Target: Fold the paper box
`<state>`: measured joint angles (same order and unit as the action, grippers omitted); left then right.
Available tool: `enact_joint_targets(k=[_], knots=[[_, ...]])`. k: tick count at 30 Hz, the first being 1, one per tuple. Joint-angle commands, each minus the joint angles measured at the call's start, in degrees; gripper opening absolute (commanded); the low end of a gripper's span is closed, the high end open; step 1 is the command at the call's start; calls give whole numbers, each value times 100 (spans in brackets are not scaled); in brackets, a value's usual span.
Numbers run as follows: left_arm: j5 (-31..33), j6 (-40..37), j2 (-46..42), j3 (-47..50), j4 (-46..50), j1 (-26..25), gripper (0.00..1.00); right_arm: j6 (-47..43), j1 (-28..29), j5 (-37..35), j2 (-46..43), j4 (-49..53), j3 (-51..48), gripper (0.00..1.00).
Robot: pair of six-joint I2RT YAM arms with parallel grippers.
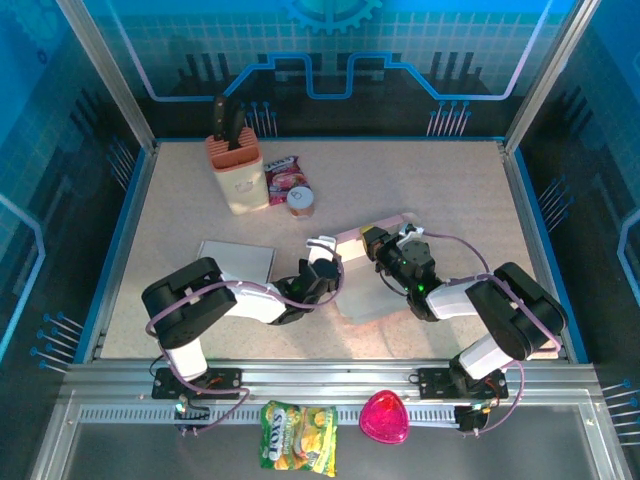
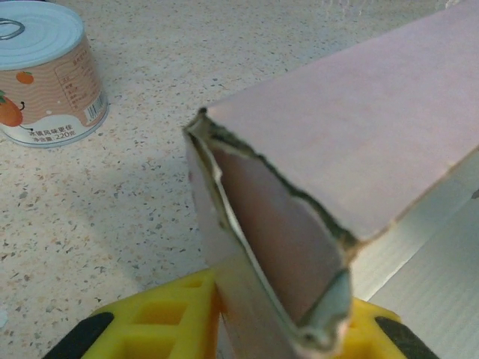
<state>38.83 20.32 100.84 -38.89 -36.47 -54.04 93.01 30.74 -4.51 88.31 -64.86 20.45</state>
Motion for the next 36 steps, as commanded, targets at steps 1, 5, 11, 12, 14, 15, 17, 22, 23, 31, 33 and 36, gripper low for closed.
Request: enact_joint_targets(k=[1, 5, 11, 12, 14, 15, 17, 22, 23, 31, 33, 36], knots=[[301, 190, 98, -180, 78, -113, 21, -31, 59, -120, -20, 167, -104, 0], [476, 378, 112, -348, 387, -164, 17, -33, 84, -146, -61, 198, -98, 0], [768, 1180, 308, -941, 1497, -220, 15, -24, 195, -248, -95, 239, -98, 0], [842, 1353, 373, -1100, 1788, -229, 14, -20, 208, -253, -103, 238, -106, 0], [1065, 1710, 497, -1349, 2325, -269, 14, -11, 224, -285, -121, 227, -122, 0], [1180, 1906, 552, -1472, 2605, -282, 13, -9, 239, -280, -138, 228, -129, 0], [1378, 2335, 634, -1691, 3146, -291, 11, -11, 255, -295, -198, 271, -137, 0], [1572, 2796, 796, -2051, 3917, -292, 4, -21, 261, -321, -335, 376, -164, 0], [1599, 2817, 826, -2098, 4003, -291, 1, -22, 264, -321, -349, 385, -162, 0], [1718, 3140, 922, -2399, 4636, -291, 0, -12, 274, -296, -403, 380, -201, 0], [1826, 3395, 1000, -2610, 5123, -291, 0, -4, 277, -280, -409, 362, -207, 0], [1964, 3687, 1132, -2888, 5727, -292, 0, 6, 274, -251, -418, 318, -216, 0]])
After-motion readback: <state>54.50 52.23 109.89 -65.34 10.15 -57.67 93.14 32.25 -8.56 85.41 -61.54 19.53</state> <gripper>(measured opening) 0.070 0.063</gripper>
